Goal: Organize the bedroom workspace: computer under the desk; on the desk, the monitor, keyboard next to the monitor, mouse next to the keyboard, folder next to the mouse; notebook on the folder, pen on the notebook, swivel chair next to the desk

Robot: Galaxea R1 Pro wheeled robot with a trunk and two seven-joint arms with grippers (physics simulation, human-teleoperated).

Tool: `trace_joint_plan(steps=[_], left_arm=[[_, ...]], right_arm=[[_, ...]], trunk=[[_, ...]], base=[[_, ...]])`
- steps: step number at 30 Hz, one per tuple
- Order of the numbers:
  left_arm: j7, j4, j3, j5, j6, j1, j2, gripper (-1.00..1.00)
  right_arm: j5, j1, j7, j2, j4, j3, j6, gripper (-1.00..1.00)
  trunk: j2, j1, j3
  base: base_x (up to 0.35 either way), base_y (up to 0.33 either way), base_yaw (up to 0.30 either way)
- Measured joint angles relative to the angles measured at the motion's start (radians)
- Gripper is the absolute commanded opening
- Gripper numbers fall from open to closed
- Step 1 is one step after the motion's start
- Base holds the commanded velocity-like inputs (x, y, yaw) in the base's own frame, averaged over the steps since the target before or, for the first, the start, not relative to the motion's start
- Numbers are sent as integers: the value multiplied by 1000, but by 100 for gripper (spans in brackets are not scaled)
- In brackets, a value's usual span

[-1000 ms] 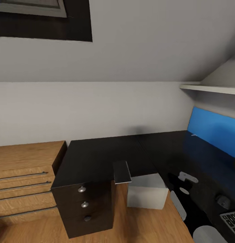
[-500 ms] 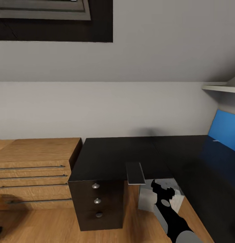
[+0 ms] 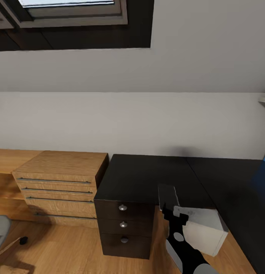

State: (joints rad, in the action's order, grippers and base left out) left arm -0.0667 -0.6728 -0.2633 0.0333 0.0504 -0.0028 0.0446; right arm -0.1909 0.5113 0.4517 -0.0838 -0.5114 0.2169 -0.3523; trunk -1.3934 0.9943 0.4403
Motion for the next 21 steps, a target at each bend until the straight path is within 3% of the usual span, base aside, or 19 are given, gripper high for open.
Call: trace_joint_plan(steps=[2, 3, 6, 9, 21], left_arm=[[0, 0, 0, 0, 0, 0, 0, 100], [0, 0, 0, 0, 0, 0, 0, 100], [0, 0, 0, 0, 0, 0, 0, 100], [0, 0, 0, 0, 0, 0, 0, 100], [0, 2, 0, 0, 0, 0, 0, 100]], right_arm=[[17, 0, 0, -9, 2, 5, -2, 100], [50, 0, 0, -21, 17, 12, -8, 100], [92, 0, 1, -32, 48, 18, -33, 100], [112, 0, 1, -37, 66, 20, -63, 100], [126, 0, 1, -56, 81, 26, -87, 100]], trunk=[[0, 0, 0], [0, 0, 0], [0, 0, 0], [0, 0, 0], [0, 0, 0]], base=[[0, 0, 282], [0, 0, 282], [0, 0, 282], [0, 0, 282], [0, 0, 282]])
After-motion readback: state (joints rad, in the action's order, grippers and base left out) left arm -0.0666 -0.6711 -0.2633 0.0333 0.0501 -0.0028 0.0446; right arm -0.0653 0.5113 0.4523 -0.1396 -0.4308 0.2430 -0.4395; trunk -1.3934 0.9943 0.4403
